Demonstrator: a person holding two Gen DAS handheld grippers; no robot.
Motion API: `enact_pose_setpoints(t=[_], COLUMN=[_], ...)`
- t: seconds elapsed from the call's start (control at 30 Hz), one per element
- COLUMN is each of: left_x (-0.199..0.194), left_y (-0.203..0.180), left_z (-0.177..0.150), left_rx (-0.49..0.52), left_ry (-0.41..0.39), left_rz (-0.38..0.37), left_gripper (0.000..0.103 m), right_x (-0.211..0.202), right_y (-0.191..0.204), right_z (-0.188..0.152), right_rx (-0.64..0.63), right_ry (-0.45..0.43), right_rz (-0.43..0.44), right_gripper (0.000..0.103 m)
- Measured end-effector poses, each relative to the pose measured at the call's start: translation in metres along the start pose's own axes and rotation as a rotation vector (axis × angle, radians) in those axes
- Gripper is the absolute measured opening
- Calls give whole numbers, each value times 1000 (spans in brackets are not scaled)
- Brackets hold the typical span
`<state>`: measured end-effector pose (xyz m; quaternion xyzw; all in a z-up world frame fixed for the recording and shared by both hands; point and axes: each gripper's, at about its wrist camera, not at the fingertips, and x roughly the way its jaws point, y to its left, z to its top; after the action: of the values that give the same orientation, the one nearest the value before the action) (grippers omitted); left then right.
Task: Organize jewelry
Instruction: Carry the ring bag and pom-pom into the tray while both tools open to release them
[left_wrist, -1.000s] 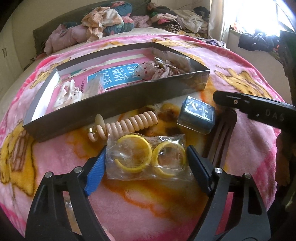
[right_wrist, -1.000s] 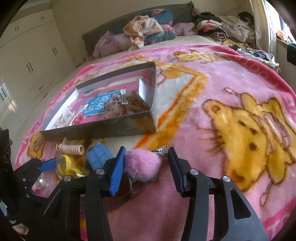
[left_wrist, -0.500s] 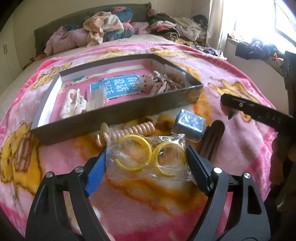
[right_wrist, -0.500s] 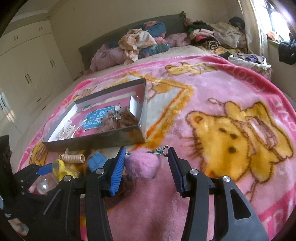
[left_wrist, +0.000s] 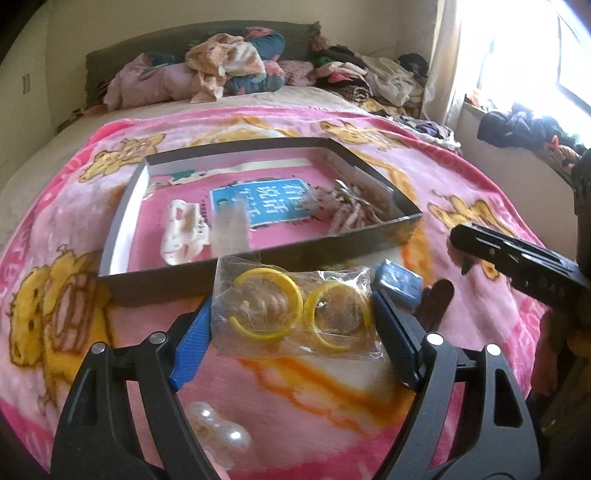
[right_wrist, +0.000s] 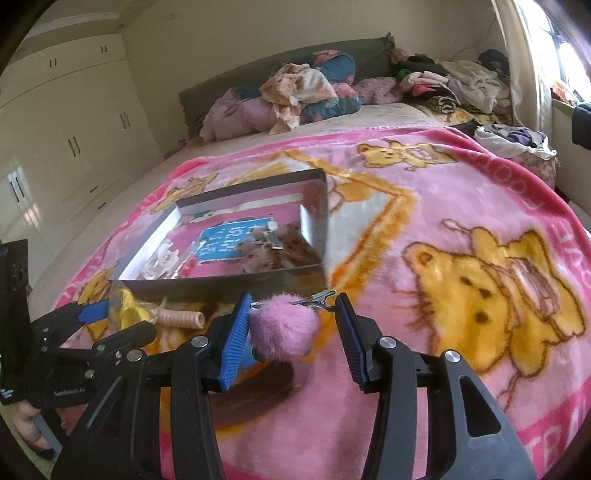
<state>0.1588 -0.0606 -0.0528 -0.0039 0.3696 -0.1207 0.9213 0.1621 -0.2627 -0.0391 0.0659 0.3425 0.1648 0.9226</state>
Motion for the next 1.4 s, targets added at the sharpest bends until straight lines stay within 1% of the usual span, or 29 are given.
enact_pose_setpoints(t=[0.3, 0.8, 1.0, 1.4], left_x=[-4, -7, -4, 9], left_y=[31, 76, 91, 108], left_z=[7, 21, 27, 45], left_rx=[-63, -147, -169, -187], left_ry=[-23, -48, -56, -68], left_rz=[26, 59, 69, 78], left_gripper=[72, 72, 72, 72], right_x=[11, 36, 46, 69], right_y=[27, 53, 60, 71], right_z=[14, 32, 39, 52], right_rx=[-56, -104, -111, -127], right_ry=[4, 18, 19, 29], right_rz=[19, 34, 39, 40], right_gripper=[45, 45, 45, 45])
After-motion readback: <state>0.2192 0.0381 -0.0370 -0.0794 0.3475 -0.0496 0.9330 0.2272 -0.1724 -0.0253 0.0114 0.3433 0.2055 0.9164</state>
